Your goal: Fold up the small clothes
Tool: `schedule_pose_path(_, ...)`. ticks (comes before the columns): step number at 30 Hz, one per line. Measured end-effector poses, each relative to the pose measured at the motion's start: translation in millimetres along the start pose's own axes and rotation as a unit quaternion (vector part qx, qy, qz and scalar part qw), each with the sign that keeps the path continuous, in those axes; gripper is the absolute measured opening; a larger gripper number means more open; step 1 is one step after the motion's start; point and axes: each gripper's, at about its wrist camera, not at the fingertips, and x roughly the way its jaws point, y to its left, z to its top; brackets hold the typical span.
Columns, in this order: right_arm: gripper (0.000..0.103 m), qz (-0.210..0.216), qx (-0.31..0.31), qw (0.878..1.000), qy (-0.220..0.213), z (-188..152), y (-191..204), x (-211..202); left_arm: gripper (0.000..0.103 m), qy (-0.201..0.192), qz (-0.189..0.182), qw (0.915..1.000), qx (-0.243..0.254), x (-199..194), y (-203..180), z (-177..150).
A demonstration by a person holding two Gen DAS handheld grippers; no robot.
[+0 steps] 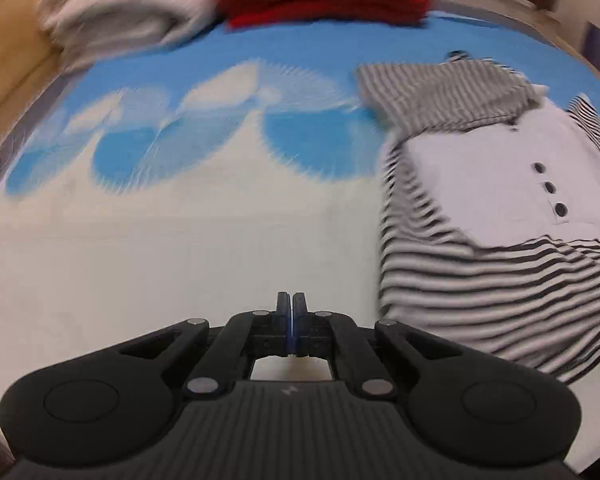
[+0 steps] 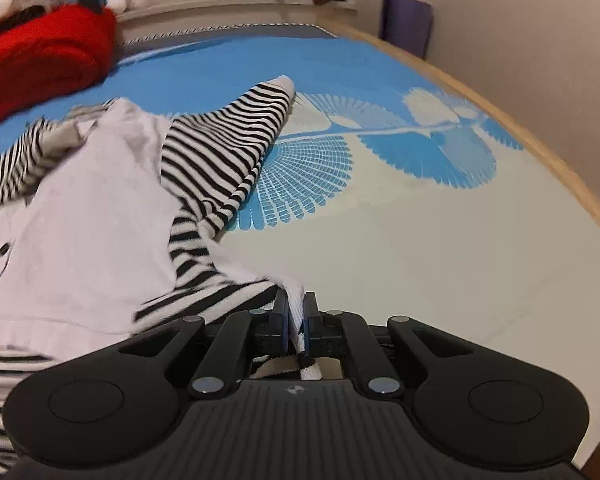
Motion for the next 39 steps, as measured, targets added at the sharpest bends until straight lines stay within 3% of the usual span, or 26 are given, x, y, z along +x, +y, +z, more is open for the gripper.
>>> schedule_pose_path(1, 0.006, 0.026, 0.002, 0.999, 0.033, -4, 0, 7, 0.0, 0.022, -0.034, 0.9986, -0.035, 4, 9, -3)
schedule_pose_path(2, 0.006, 0.045, 0.001, 0.997, 0.068, -9, 1, 13, 0.0, 0.017, -0.086, 0.9938, -0.069, 5, 16, -5)
schedule_pose_path(4, 0.006, 0.009, -0.027, 0.995, 0.091, -16, 5, 19, 0.001, 0.03, -0.164, 0.9796, -0.113, 10, 19, -5)
schedule_pose_path(5, 0.006, -0.024, -0.037, 0.995, 0.084, -17, 3, 19, 0.004, 0.039, -0.181, 0.9766, -0.109, 13, 14, -4)
schedule_pose_path(10, 0.007, -0.054, 0.025, 0.997, 0.052, -12, -20, 10, 0.021, 0.048, -0.173, 0.983, -0.04, 22, -23, 6)
schedule_pose_path(14, 0.007, -0.05, 0.013, 0.998, 0.041, -14, -16, 5, 0.061, 0.064, -0.176, 0.9817, -0.034, 36, -34, 13)
schedule_pose_path(16, 0.007, -0.05, 0.016, 0.997, 0.048, -16, -20, 6, 0.067, 0.077, -0.158, 0.984, -0.025, 43, -36, 11)
schedule_pose_path(20, 0.017, -0.018, 0.021, 0.996, 0.079, -18, -22, 13, 0.064, 0.104, -0.148, 0.9835, -0.001, 58, -50, 10)
schedule_pose_path(22, 0.025, -0.006, 0.006, 0.997, 0.08, -21, -17, 12, 0.039, 0.107, -0.156, 0.9817, 0.026, 57, -58, 6)
schedule_pose_path(23, 0.03, -0.001, -0.004, 0.997, 0.08, -21, -13, 12, 0.013, 0.112, -0.153, 0.9807, 0.047, 57, -64, 3)
schedule_pose_path(24, 0.034, 0.004, -0.017, 0.996, 0.082, -24, -9, 12, 0.003, 0.114, -0.149, 0.9802, 0.063, 57, -68, 2)
schedule_pose_path(26, 0.034, 0.014, -0.046, 0.994, 0.098, -29, -1, 16, 0.001, 0.106, -0.153, 0.9794, 0.078, 52, -70, 1)
schedule_pose_path(28, 0.034, 0.013, -0.071, 0.99, 0.118, -34, 5, 20, 0.001, 0.076, -0.194, 0.9771, 0.042, 41, -60, 8)
schedule_pose_path(29, 0.023, 0.008, -0.083, 0.989, 0.121, -36, 7, 20, 0.001, 0.053, -0.226, 0.9726, 0.006, 33, -50, 14)
schedule_pose_path(30, 0.006, 0.002, -0.09, 0.989, 0.117, -37, 7, 20, 0.001, 0.034, -0.25, 0.9673, -0.024, 27, -41, 19)
schedule_pose_path(32, 0.004, -0.007, -0.071, 0.993, 0.097, -32, -1, 16, 0.001, -0.025, -0.303, 0.9483, -0.092, 13, -20, 27)
schedule_pose_path(34, 0.004, -0.025, -0.033, 0.997, 0.07, -24, -13, 12, 0.001, -0.07, -0.328, 0.9322, -0.135, 4, -10, 30)
schedule_pose_path(35, 0.0, -0.044, -0.019, 0.997, 0.061, -21, -18, 12, 0.002, -0.074, -0.324, 0.9327, -0.139, 5, -13, 30)
schedule_pose_path(36, 0.0, -0.065, -0.011, 0.996, 0.058, -19, -22, 13, 0.002, -0.06, -0.306, 0.9425, -0.121, 9, -21, 30)
schedule_pose_path(38, 0.0, -0.068, 0.012, 0.995, 0.074, -18, -29, 19, 0.003, -0.017, -0.236, 0.9706, -0.044, 21, -48, 26)
schedule_pose_path(39, 0.0, -0.063, 0.027, 0.994, 0.081, -17, -31, 20, 0.003, -0.006, -0.223, 0.9746, -0.021, 25, -56, 24)
